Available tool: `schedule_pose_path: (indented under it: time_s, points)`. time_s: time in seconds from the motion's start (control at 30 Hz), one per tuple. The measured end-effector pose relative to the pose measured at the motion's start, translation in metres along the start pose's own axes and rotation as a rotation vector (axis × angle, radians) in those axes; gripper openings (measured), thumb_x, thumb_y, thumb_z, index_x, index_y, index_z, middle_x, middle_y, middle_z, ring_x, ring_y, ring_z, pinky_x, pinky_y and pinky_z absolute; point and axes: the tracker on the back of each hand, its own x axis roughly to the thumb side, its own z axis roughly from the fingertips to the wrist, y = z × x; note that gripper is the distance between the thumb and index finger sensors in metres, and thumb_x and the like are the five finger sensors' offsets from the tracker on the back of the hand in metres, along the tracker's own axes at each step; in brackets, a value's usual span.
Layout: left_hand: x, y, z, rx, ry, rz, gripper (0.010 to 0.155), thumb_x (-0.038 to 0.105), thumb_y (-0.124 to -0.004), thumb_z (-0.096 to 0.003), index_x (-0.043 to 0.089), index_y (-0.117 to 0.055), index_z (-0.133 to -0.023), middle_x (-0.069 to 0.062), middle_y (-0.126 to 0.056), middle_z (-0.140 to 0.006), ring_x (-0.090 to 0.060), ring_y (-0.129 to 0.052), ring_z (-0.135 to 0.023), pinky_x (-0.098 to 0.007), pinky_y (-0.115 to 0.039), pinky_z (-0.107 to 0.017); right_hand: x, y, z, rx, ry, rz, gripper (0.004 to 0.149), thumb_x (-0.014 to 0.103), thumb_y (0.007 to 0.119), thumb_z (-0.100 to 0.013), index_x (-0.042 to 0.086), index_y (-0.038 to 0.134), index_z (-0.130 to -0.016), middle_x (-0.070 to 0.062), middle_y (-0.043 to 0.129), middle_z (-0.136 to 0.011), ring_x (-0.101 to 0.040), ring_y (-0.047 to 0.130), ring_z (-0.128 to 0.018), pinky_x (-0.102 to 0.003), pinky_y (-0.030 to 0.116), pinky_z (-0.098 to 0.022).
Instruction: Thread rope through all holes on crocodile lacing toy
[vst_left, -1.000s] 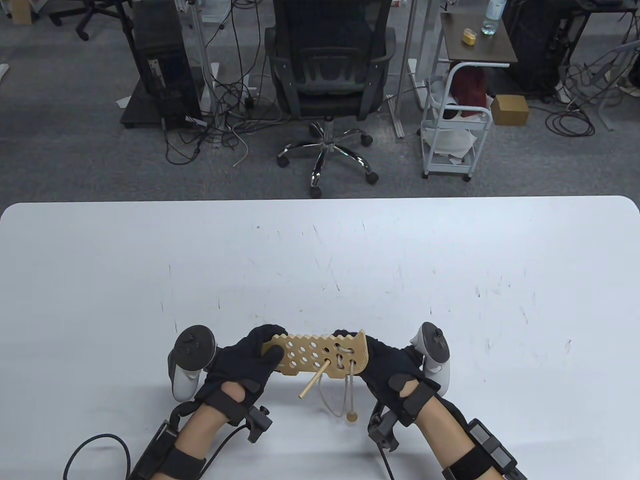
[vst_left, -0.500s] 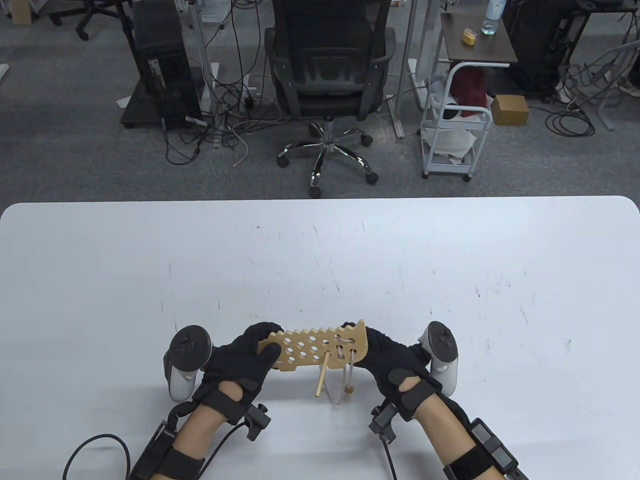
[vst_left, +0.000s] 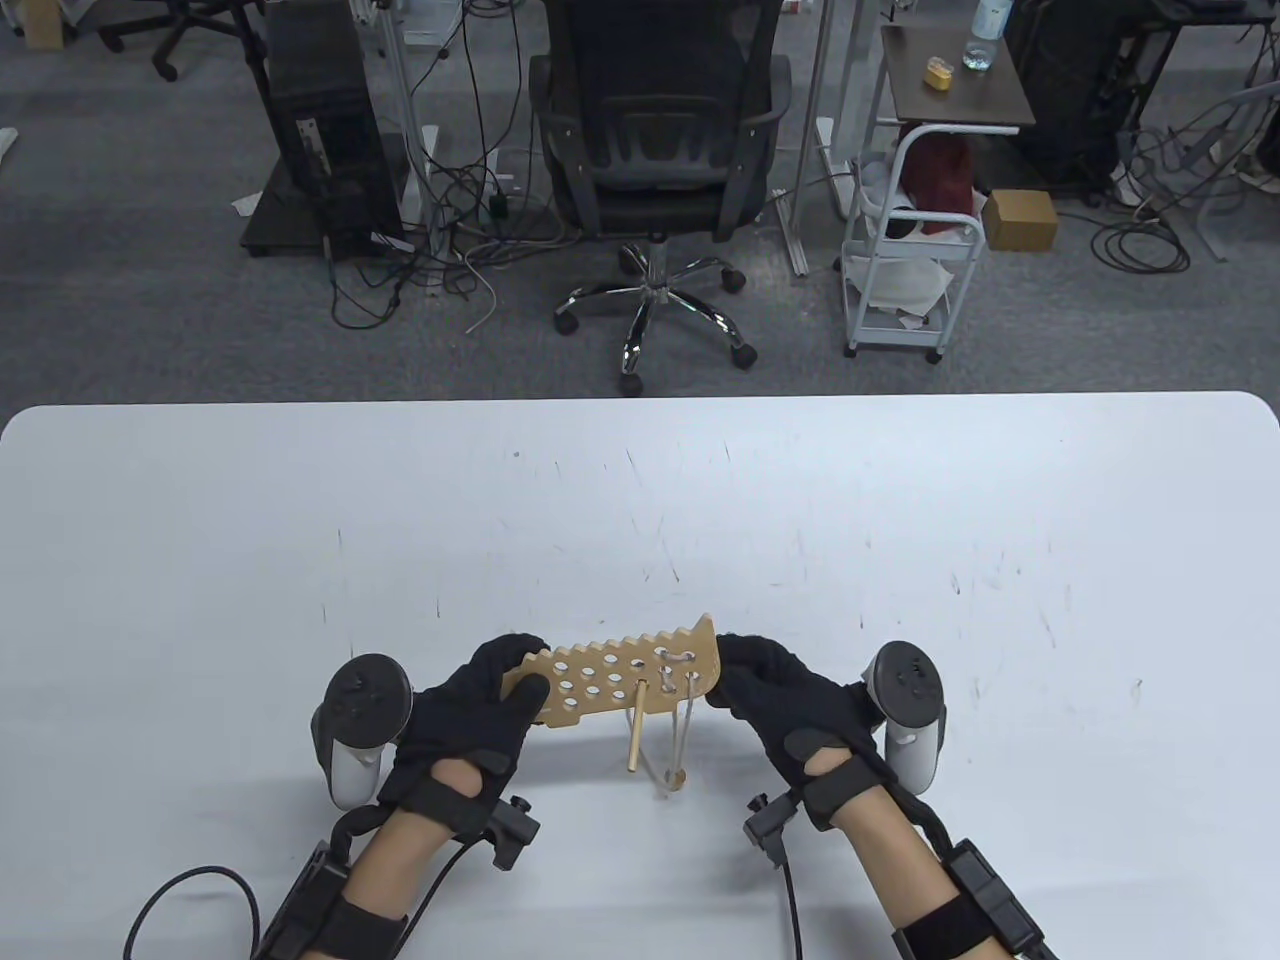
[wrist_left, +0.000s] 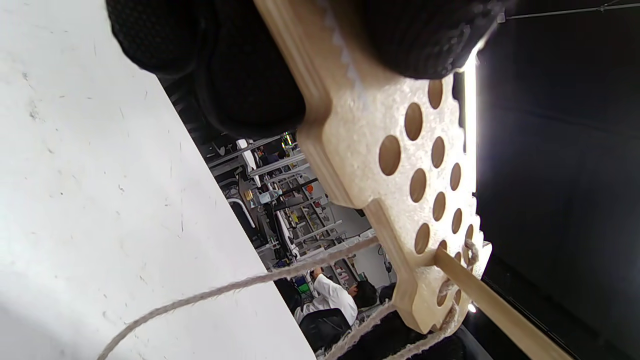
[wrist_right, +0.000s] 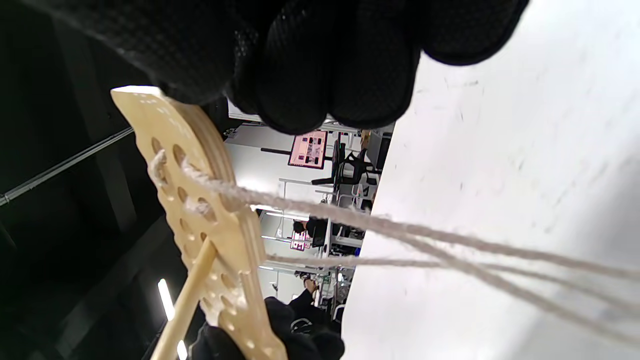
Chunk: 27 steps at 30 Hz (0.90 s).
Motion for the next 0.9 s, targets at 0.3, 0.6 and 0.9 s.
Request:
schedule_pose_path:
  time_s: [0.3,0.6,0.9]
  points:
    - [0.001,0.003,0.002,0.057,0.006,-0.054,0.053,0.043,-0.079,-0.0396,0.028,-0.071,-0.09,0.004,-0.091,-0.076,-0.022,-0.098,-0.055,-0.049,-0.073,-0.063,0.003,0.006,0.002,0.006,-0.031,0.052,0.035,0.047,0.082,-0.048,0.02,0.096,-0.064,0.001,0.102,-0.045,-0.029,0.098,-0.045,-0.053,0.074,-0.043]
    - [0.007,0.0,0.005,0.076,-0.017,-0.105,0.053,0.043,-0.079,-0.0395,0.028,-0.071,-0.09,0.004,-0.091,-0.076,-0.022,-0.098,-0.055,-0.049,-0.073,-0.063,0.004,0.031,0.006,0.111,-0.037,0.156,0.048,0.052,0.084,-0.046,0.014,0.1,-0.068,-0.006,0.112,-0.054,-0.034,0.105,-0.05,-0.053,0.08,-0.04]
    - [0.016,-0.006,0.01,0.078,-0.055,-0.119,0.053,0.043,-0.079,-0.0394,0.028,-0.071,-0.09,0.004,-0.091,-0.076,-0.022,-0.098,-0.055,-0.049,-0.073,-0.063,-0.004,0.051,0.011,0.217,0.024,0.148,0.058,0.057,0.083,-0.044,0.01,0.094,-0.077,-0.01,0.109,-0.064,-0.037,0.101,-0.059,-0.054,0.078,-0.044]
